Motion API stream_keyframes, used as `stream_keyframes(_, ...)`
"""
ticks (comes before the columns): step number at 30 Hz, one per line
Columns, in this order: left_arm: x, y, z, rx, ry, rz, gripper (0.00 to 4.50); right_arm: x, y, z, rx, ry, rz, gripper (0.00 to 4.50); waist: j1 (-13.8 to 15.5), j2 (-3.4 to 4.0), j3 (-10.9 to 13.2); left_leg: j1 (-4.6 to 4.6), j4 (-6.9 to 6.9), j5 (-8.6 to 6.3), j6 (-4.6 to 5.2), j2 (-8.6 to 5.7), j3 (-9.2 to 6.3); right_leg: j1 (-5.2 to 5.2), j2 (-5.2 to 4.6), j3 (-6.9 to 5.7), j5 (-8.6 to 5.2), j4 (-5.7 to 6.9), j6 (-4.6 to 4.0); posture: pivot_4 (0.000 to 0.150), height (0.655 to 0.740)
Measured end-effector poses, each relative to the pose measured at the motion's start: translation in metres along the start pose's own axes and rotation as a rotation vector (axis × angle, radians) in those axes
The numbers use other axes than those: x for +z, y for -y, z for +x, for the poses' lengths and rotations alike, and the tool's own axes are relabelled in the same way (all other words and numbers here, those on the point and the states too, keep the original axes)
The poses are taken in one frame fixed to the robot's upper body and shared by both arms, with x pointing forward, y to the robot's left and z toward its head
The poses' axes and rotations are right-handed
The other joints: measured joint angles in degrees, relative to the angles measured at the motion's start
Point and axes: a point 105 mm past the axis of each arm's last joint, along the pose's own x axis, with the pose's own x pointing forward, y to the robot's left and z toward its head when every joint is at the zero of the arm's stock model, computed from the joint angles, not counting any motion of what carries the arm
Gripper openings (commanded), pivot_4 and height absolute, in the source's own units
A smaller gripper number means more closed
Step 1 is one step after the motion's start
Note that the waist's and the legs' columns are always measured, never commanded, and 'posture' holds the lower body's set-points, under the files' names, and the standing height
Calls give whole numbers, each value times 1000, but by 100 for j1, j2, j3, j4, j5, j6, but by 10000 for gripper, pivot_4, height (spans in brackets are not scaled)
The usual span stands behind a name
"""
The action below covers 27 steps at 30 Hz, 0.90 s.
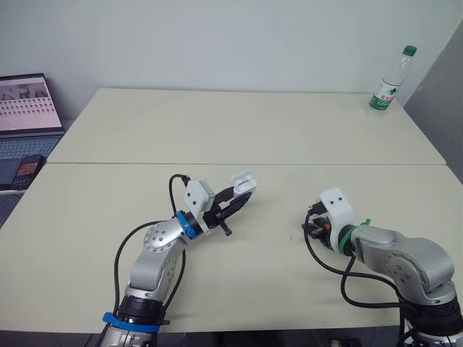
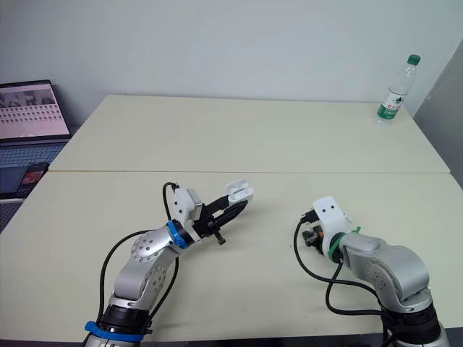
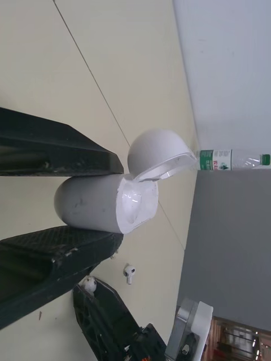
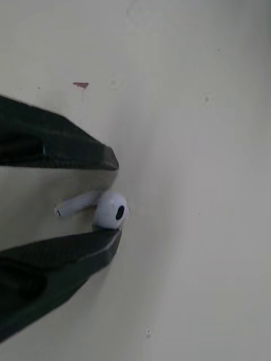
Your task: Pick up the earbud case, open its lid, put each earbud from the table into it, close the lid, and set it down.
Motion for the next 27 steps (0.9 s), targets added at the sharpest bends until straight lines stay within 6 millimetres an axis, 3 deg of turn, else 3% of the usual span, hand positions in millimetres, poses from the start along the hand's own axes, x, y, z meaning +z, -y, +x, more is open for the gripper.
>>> stream_keyframes(1,0,0,0,0,0,0,7896,0,1,0,1,0,-4,3748,1,0,0,0,0,0,0,-1,0,0,0,0,0,0,0,1500,7362)
stream_keyframes(7,-2,0,-1,2,-7,-1,7896,3,11,-8,13,8,-80,3868,2,0,0,0,0,0,0,-1,3,0,0,-1,0,-1,0,1500,7362)
stream_keyframes(10,-3,1,-2,0,-11,-2,7896,-2,21,-25,81,-1,-249,3868,16,2,1,-2,-3,0,1,-6,-1,3,-4,-5,-2,-13,3,1500,7362)
stream_keyframes(13,-3,0,-3,1,-16,0,7896,-11,24,-48,244,-29,-495,3868,17,-1,3,0,-4,-1,2,-6,-4,10,-4,-12,-3,-23,5,1500,7362)
stream_keyframes(16,-4,2,-2,-5,-17,-1,7896,-35,20,-67,487,-109,-657,3868,18,-6,5,6,-3,-1,2,-4,-4,15,-1,-13,-3,-24,6,1500,7362)
stream_keyframes(19,-4,3,-2,-9,-18,-3,7896,-51,35,-77,619,-170,-799,3868,-3,-7,6,19,1,-1,2,-3,16,16,0,-8,3,-17,15,1500,7362)
stream_keyframes(23,-5,6,-3,-8,-22,-4,7896,-60,62,-77,668,-266,-966,3868,-18,-7,7,31,9,0,3,-3,30,17,0,2,10,-3,16,1500,7362)
stream_keyframes(27,-6,7,-7,12,-25,-7,7896,-53,71,-73,687,-287,-1036,3868,-4,-7,8,33,9,0,3,0,26,16,1,1,9,4,10,1500,7362)
